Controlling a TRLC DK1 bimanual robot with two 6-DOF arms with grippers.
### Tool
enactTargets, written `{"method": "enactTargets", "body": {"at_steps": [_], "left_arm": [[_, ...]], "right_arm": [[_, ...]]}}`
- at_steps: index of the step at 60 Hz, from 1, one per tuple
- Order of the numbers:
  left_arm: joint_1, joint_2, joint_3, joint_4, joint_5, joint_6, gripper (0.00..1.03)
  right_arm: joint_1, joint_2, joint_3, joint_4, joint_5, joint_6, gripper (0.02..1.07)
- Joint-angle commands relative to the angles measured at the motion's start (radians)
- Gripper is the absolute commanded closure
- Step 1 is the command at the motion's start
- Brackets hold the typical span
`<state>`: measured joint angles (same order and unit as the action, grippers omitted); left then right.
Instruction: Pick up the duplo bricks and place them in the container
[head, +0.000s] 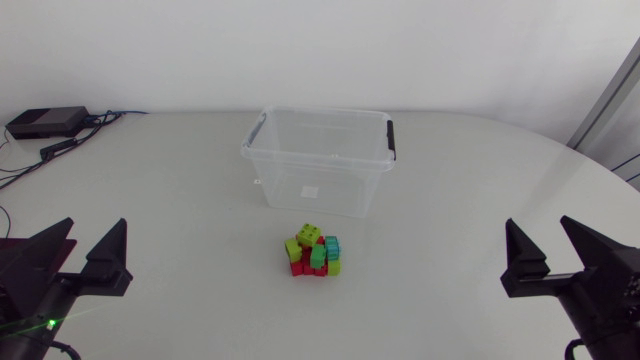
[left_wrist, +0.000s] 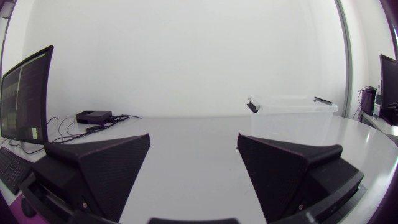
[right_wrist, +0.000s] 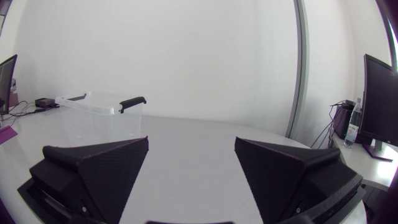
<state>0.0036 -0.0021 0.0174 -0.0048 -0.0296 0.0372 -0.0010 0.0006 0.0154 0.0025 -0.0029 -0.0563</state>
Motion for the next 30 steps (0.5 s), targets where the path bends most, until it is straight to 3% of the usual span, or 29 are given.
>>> {"method": "enactTargets", "body": {"at_steps": [1, 24, 30], "left_arm": [[-0.007, -0.009, -0.016, -0.003, 0.010, 0.006, 0.05], [-0.014, -0.010, -0.016, -0.001, 0.010, 0.012, 0.06], [-0.028, -0.010, 0.007, -0.009, 0.010, 0.035, 0.12]], "right_arm": [[0.006, -0.005, -0.017, -0.009, -0.003, -0.011, 0.07], [0.013, -0.007, -0.017, -0.009, -0.003, -0.013, 0.07], [0.030, -0.008, -0.012, -0.004, -0.003, -0.016, 0.07]]}}
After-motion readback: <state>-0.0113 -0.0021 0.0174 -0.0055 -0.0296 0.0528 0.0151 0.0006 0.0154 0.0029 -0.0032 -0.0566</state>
